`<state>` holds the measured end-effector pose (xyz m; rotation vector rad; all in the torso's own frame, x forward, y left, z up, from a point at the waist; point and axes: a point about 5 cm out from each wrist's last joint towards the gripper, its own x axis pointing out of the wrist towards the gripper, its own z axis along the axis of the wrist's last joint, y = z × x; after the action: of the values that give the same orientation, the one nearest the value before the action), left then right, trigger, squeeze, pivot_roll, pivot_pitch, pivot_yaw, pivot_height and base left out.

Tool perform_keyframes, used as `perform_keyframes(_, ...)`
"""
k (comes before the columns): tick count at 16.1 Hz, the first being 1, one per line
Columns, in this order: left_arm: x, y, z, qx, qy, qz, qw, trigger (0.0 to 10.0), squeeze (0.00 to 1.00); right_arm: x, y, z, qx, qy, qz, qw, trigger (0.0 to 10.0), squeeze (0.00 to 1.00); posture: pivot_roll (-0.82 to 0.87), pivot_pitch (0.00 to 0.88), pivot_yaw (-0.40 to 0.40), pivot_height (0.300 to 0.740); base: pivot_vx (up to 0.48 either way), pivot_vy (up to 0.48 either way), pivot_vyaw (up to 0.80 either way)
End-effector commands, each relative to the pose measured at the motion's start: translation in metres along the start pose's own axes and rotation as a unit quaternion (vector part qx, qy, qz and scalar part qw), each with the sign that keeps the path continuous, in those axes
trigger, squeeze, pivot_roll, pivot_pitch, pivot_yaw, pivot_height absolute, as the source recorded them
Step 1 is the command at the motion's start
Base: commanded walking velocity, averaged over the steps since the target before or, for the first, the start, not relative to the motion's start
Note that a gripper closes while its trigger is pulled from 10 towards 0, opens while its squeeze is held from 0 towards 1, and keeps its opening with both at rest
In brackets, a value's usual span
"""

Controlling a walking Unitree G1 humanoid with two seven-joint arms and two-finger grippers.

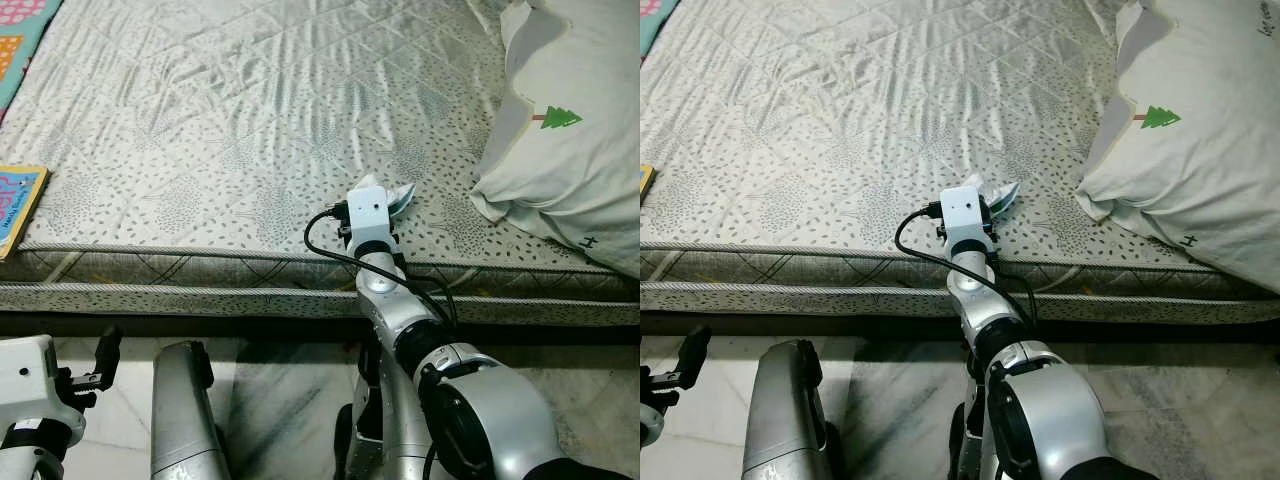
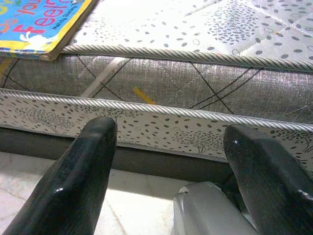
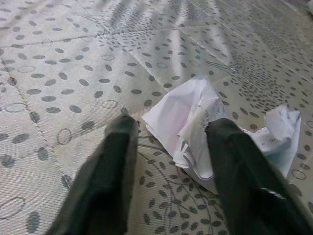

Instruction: Clean up the room

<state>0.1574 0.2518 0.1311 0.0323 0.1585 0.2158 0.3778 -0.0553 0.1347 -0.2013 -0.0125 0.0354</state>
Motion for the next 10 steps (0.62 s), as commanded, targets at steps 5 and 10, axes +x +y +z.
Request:
perform_keyframes(5, -0.0044, 0.0036, -0.0019, 0.003, 0.012, 0.006, 1.000, 10.0, 0.00, -0.0030, 0.0025, -0.0083, -0.017, 0.023, -0.010, 1.000, 0.0, 0.00, 0.30, 0.306, -0.076, 0.503, 0.000, 0.000, 0.00)
perform_keyframes(10, -0.0042, 0.0034, -0.0009, 0.003, 0.010, 0.008, 1.000, 10.0, 0.00, -0.0034, 0.0025, -0.0097, -0.025, 0.030, -0.020, 0.999, 0.0, 0.00, 0.31, 0.305, -0.082, 0.503, 0.000, 0.000, 0.00)
